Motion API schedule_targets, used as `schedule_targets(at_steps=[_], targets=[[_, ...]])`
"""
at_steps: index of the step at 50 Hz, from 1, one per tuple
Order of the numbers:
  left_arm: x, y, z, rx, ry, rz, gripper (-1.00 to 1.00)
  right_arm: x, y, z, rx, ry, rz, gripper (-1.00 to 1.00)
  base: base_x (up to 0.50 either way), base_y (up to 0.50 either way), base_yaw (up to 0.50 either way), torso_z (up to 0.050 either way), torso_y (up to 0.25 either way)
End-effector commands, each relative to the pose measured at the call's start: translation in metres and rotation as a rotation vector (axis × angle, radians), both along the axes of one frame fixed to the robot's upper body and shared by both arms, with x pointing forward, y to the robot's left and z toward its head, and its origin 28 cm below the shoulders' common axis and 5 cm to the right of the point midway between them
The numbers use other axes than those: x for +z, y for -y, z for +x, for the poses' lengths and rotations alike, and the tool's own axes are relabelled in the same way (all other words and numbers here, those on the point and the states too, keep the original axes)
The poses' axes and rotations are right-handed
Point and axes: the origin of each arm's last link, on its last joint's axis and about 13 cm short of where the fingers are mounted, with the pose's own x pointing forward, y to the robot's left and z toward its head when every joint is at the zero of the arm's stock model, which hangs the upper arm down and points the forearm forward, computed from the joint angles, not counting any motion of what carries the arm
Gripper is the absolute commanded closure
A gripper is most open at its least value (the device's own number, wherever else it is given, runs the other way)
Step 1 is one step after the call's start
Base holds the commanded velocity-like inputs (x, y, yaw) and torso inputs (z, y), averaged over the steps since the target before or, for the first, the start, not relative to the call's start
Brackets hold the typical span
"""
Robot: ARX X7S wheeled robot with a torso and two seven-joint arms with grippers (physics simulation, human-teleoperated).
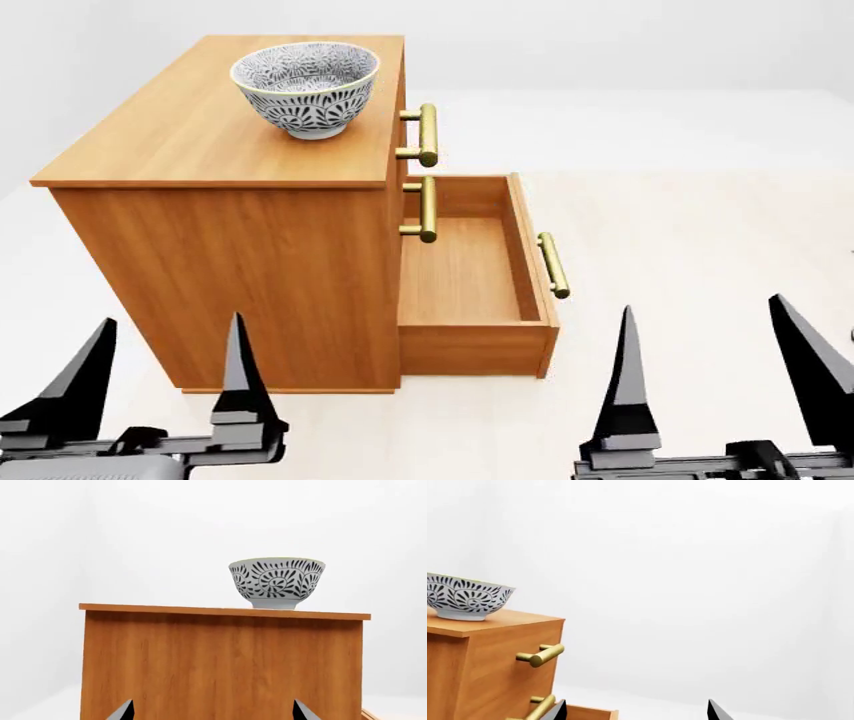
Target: Put the bowl on top of the cabinet.
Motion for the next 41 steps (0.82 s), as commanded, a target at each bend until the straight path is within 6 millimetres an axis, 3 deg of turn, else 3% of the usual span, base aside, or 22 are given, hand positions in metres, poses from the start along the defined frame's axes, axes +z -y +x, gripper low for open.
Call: schedule_targets(at_steps=[1,35,36,38,39,41], targets=[[0.006,0.000,-0.005,0.008,0.028,0.001,-1.00,-0.008,0.007,-0.011,0.000,0.074,-0.011,-1.00,0.00,0.00,0.00,0.000,0.000],[0.028,-0.005,-0.036,0.010,0.147,-0.010,-1.00,-0.003,0.021,-0.020,0.011,0.169,-0.039,-1.00,0.00,0.00,0.00,0.000,0.000],[0.028,-0.005,-0.037,0.010,0.149,-0.009,-1.00,-0.027,0.013,0.001,0.037,0.141,-0.030,-1.00,0.00,0.00,0.00,0.000,0.000],[0.030,-0.005,-0.038,0.012,0.155,-0.009,-1.00,-0.061,-0.027,0.026,0.208,0.116,0.236,-1.00,0.00,0.00,0.00,0.000,0.000],[0.031,-0.005,-0.039,0.012,0.157,-0.008,-1.00,-0.073,-0.027,0.041,0.229,0.131,0.278,-1.00,0.00,0.00,0.00,0.000,0.000],[0.032,-0.005,-0.041,0.011,0.164,-0.009,-1.00,-0.112,0.008,0.078,0.055,0.172,0.018,-1.00,0.00,0.00,0.00,0.000,0.000]])
